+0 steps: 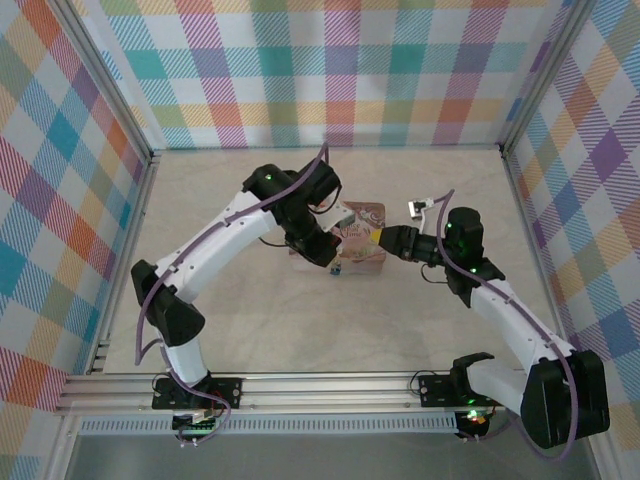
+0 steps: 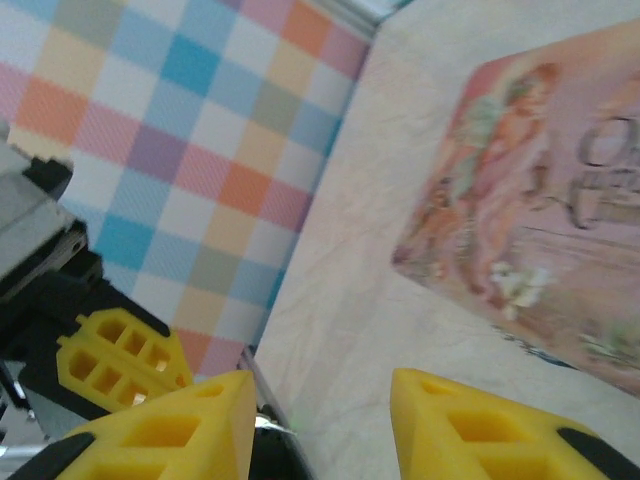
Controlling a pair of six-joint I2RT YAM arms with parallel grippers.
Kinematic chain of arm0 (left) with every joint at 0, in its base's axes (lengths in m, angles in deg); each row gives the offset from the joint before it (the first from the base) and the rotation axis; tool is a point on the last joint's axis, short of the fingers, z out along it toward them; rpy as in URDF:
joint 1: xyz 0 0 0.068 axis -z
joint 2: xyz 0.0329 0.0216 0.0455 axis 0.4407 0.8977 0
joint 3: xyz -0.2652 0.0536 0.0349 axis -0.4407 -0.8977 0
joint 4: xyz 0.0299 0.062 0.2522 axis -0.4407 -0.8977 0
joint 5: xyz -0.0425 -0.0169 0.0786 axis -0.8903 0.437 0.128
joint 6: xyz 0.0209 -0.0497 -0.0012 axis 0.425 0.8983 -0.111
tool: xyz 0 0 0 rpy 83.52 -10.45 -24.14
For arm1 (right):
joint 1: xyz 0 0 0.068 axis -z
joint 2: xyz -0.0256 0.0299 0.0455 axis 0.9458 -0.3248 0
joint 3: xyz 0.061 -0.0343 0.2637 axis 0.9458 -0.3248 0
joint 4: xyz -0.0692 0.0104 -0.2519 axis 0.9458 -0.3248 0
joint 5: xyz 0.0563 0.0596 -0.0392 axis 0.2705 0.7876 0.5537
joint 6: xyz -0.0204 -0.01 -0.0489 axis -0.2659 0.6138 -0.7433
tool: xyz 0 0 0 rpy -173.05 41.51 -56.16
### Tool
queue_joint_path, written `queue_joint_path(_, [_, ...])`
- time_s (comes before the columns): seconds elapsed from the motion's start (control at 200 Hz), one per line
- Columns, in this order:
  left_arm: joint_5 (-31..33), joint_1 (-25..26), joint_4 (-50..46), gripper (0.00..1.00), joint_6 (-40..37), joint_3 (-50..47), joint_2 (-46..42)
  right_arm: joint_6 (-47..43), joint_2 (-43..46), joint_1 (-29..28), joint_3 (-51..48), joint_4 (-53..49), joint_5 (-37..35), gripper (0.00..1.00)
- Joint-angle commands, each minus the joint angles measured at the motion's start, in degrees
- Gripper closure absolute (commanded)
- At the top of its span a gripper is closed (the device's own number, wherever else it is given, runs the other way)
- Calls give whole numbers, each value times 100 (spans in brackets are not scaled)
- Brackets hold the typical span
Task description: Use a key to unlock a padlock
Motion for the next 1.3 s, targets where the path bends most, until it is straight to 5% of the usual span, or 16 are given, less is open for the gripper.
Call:
queue_joint_path(0.0, [-768, 72, 187, 100, -308, 166, -241, -218, 165, -77, -154, 1072, 550, 60])
queue_joint_path(0.275, [-1621, 71, 846, 100, -247, -125, -434, 424, -113, -98, -251, 2489, 1518, 64])
queue_joint_path(0.765, [-1813, 66, 1024, 100, -225, -148, -492, 194, 65, -479, -232, 2379, 2029, 62])
queue_joint_path(1.02, [-1835, 61, 1016, 100, -193, -161, -494, 55, 93, -576, -184, 2275, 1992, 76])
queue_joint_path(1.205, [-1788, 58, 1033, 100, -216, -189, -553, -107, 141, -584, -161, 2096, 2072, 100])
queue_joint_path(1.295, [-1751, 15, 1071, 100, -195, -211, -583, -326, 246, -607, -178, 1832, 2018, 100])
